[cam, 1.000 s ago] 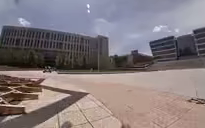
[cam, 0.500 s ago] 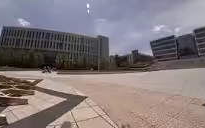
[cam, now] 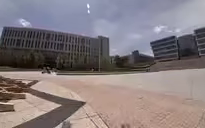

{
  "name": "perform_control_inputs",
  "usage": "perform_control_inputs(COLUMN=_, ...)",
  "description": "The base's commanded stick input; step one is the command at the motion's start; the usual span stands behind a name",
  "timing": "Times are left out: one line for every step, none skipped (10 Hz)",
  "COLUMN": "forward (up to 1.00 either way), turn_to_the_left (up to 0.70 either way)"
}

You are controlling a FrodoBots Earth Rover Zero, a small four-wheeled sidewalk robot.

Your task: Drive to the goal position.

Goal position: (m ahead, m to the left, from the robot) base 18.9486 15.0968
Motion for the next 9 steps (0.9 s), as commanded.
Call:
perform_control_inputs(forward=0.70, turn_to_the_left=0.00)
perform_control_inputs(forward=0.70, turn_to_the_left=0.00)
perform_control_inputs(forward=0.70, turn_to_the_left=0.00)
perform_control_inputs(forward=0.70, turn_to_the_left=0.00)
perform_control_inputs(forward=0.70, turn_to_the_left=0.00)
perform_control_inputs(forward=0.70, turn_to_the_left=0.00)
perform_control_inputs(forward=0.70, turn_to_the_left=0.00)
perform_control_inputs(forward=0.70, turn_to_the_left=0.00)
perform_control_inputs(forward=0.70, turn_to_the_left=0.00)
